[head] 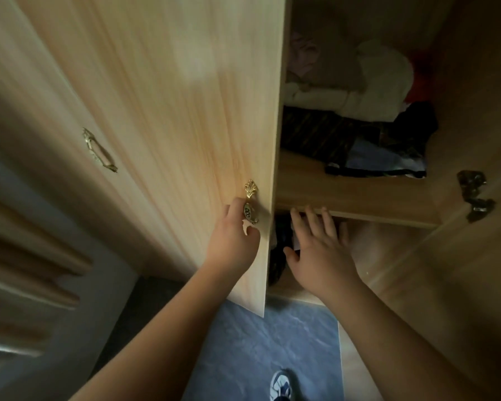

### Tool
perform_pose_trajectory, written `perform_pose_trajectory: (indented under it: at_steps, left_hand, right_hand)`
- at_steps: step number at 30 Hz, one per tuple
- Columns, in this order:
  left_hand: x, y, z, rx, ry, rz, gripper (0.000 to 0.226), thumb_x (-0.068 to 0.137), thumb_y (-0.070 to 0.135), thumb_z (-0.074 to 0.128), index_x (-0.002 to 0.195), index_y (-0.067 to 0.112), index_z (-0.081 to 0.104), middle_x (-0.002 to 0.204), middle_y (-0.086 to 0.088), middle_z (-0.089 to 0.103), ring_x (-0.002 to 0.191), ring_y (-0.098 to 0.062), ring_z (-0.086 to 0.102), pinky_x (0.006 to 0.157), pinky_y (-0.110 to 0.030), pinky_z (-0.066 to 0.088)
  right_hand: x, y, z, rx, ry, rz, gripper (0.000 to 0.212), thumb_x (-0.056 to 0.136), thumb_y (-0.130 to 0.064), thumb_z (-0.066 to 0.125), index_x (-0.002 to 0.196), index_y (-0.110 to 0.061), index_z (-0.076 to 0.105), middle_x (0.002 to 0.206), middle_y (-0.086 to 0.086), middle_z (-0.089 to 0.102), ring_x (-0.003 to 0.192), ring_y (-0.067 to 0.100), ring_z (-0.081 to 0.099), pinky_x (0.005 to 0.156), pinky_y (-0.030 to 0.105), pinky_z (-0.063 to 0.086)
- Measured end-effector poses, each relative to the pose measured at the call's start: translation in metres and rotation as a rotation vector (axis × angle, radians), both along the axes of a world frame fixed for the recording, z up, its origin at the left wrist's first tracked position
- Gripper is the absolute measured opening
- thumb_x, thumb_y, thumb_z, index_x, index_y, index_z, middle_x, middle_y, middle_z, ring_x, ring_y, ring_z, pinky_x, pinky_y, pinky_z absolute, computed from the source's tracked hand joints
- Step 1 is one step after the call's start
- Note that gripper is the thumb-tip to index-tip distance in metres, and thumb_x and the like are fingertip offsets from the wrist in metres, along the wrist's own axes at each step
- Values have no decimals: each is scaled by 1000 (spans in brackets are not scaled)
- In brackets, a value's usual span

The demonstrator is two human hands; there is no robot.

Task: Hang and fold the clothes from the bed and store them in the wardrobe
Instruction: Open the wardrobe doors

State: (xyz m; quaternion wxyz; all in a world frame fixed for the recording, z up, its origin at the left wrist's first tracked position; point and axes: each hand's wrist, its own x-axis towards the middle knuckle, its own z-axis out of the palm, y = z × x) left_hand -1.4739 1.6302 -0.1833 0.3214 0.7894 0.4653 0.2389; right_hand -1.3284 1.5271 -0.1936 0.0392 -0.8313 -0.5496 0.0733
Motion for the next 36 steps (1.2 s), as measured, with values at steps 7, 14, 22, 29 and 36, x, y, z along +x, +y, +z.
perform_pose_trajectory:
  at_steps: [7, 14, 22, 29, 36]
  left_hand:
    - [-106, -39, 8, -159, 8, -33, 51, 94, 11, 55, 137, 33, 39, 115, 5, 49, 102, -13, 53, 68, -15, 42]
    - [-251, -45, 8, -274, -161, 41, 36, 91, 8, 55, 116, 32, 50, 92, 13, 62, 84, -8, 63, 63, -18, 42]
    - [-388, -9, 13, -443, -453, 169, 70, 71, 7, 59, 135, 33, 48, 116, 2, 70, 108, -22, 68, 91, -49, 57]
    - [-433, -24, -7, -501, -494, 265, 74, 78, 19, 65, 146, 34, 40, 134, 1, 62, 119, -22, 63, 98, -49, 53]
    - [-426, -92, 4, 41, 257, -43, 73, 94, 23, 50, 157, 33, 14, 161, 8, 29, 149, -24, 26, 119, -42, 31]
  right_hand:
    - [-114, -44, 8, 12, 11, 21, 77, 100, -49, 42, 159, -31, -5, 169, 0, -5, 154, 29, -12, 123, 57, 4]
    - [-244, -82, 13, 24, 35, 26, 77, 100, -44, 40, 158, -34, -11, 169, -4, -9, 154, 24, -13, 124, 53, 9]
    - [-337, -69, 23, 6, 49, 139, 76, 101, -40, 41, 159, -35, -9, 168, -6, -12, 154, 22, -14, 124, 50, 9]
    - [-361, -58, 28, -22, 32, 195, 76, 101, -40, 41, 159, -35, -7, 169, -6, -10, 155, 22, -12, 124, 51, 11]
    - [-360, -77, 28, 9, 9, 111, 75, 101, -46, 41, 160, -34, -5, 169, -4, -4, 155, 23, -7, 123, 52, 10]
